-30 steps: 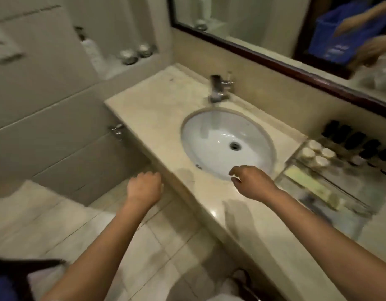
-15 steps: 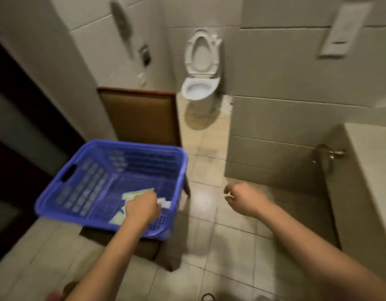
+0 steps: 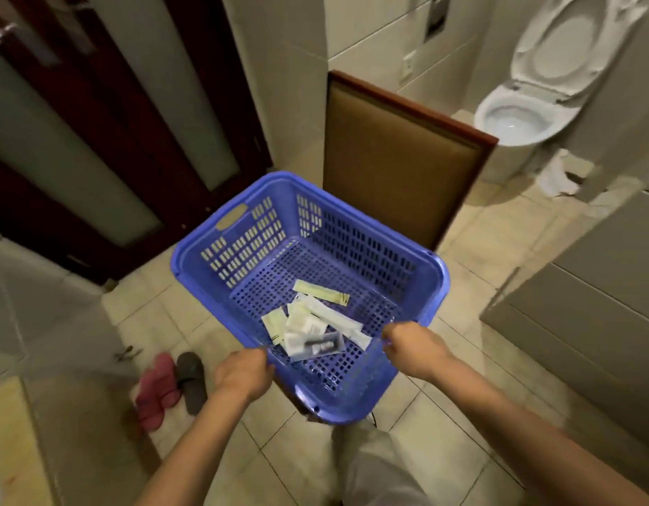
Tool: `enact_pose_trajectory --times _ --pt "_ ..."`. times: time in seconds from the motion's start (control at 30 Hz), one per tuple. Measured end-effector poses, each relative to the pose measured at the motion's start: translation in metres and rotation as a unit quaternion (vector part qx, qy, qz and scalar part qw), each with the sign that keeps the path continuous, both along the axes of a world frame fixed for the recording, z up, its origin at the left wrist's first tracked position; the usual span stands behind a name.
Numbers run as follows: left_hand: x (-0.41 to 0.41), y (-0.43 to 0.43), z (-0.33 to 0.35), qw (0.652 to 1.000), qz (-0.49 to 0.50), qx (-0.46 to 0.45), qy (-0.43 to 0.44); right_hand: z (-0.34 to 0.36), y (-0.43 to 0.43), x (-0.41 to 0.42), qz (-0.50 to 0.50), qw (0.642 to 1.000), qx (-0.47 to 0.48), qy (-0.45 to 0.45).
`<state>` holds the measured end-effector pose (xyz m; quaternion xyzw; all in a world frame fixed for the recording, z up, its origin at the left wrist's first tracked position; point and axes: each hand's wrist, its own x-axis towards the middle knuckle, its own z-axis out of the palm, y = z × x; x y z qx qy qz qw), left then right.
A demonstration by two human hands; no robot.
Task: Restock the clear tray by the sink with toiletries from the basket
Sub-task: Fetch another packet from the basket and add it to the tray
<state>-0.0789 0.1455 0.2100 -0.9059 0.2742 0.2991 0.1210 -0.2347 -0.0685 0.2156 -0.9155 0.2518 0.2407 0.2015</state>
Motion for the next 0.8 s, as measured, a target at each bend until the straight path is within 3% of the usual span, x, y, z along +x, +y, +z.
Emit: enact_pose_trajectory --times 0.37,0.6,0.8 --pt "0.054 -0.069 -0.075 0.994 0.096 0.008 0.06 -0.108 -0.048 0.117 0.092 0.98 0.101 0.147" --pt "0.077 -0.089 -0.151 0.982 0.135 0.05 0.119 -0.179 -0.038 0.151 0.108 0.967 0.092 0.213" --pt "0.094 -0.105 -0.221 0.938 0.314 0.001 0.149 -0.234 -0.034 0.177 0.11 0.965 0.1 0.214"
